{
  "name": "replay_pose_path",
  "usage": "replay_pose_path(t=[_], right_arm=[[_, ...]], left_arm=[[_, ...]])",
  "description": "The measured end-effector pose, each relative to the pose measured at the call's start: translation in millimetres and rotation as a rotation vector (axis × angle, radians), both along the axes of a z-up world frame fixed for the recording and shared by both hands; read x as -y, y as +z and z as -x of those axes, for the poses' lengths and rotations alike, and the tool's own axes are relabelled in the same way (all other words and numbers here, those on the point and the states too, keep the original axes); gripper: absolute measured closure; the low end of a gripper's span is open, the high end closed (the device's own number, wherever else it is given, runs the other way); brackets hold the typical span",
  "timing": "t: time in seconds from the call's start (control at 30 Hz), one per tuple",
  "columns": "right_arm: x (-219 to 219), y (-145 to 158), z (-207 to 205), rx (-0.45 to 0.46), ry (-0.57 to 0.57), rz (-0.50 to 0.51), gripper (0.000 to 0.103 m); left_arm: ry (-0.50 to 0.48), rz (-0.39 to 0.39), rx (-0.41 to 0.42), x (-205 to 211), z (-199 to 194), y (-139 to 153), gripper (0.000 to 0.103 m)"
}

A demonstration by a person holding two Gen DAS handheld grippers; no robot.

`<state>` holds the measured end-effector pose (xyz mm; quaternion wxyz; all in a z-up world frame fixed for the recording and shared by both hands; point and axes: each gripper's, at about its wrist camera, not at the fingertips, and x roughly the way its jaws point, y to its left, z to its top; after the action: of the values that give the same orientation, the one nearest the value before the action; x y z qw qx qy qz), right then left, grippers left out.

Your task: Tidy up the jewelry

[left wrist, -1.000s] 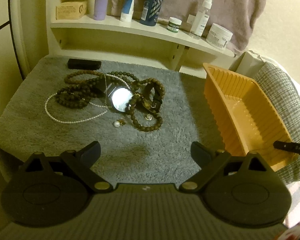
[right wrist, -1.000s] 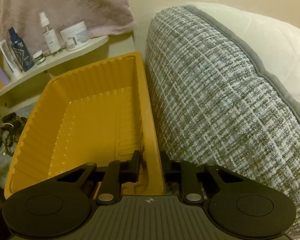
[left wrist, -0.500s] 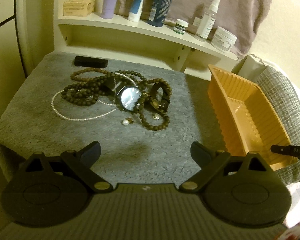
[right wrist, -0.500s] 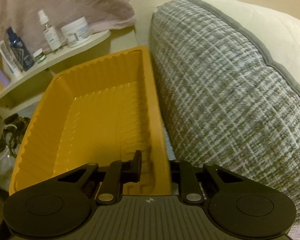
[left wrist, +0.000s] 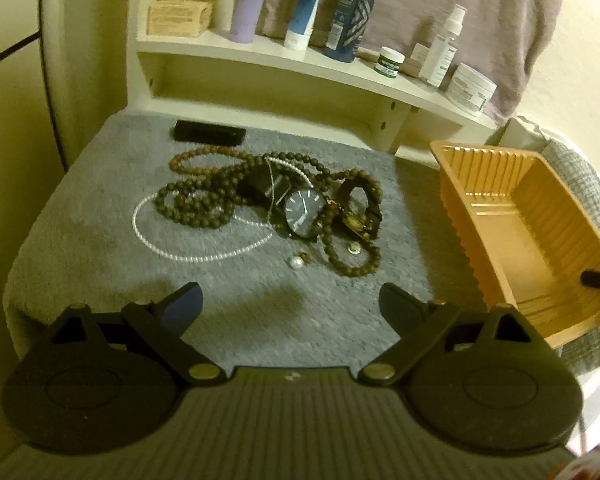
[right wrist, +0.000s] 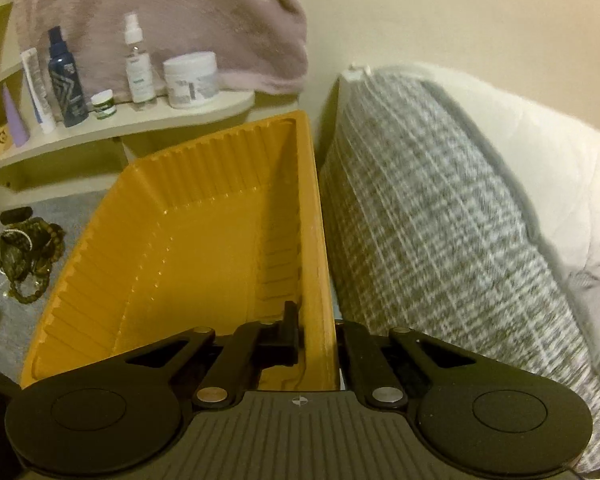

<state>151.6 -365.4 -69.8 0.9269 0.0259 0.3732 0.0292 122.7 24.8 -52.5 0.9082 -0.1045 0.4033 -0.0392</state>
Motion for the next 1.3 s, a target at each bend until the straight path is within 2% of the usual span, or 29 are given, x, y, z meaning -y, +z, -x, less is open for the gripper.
replay_pose_path(t=[0.13,0.27,0.33,0.47,0.63,0.8,0.9,1.07,1.3], right_arm=[[-9.5,2.6,-0.7,0.004,0.004,0.017,0.100],[-15.1,4.2,-0.1,0.006,0.011,0.039,0.100],[-15.0,4.9,1.2,0.008,0.009,0.047,0.100],[-14.9,6.9,3.7,0.013,0.011,0.066,0.100],[-16.6,8.5,2.3,0.021,0.021,0.091,0.100],[-17.7,10.1,2.0,0.033,0.032,0.115,0.100],[-20.0,9.2,3.6,0.048,0.045,0.148,0.100],[-23.3,6.4,5.8,0.068,0.060,0.187,0.100],[-22.5,2.7,6.6,0.079,0.072,0.198,0.100]], left_arm=[[-0.075,-0.056,0.026,0.7,-11.5,-3.4,0.034],[-0.184,-0.130,0.055,6.1,-22.5,-10.2,0.049],[-0.236,-0.182,0.062,11.4,-28.6,-15.6,0.064],[-0.314,-0.259,0.086,21.9,-35.7,-25.2,0.070],[-0.368,-0.320,0.095,32.3,-42.1,-34.9,0.086],[-0.378,-0.337,0.098,36.1,-41.8,-37.8,0.094],[-0.369,-0.338,0.090,37.1,-40.5,-35.2,0.095],[-0.351,-0.302,0.082,34.3,-34.9,-23.5,0.095],[-0.345,-0.240,0.124,41.5,-23.8,2.2,0.095]])
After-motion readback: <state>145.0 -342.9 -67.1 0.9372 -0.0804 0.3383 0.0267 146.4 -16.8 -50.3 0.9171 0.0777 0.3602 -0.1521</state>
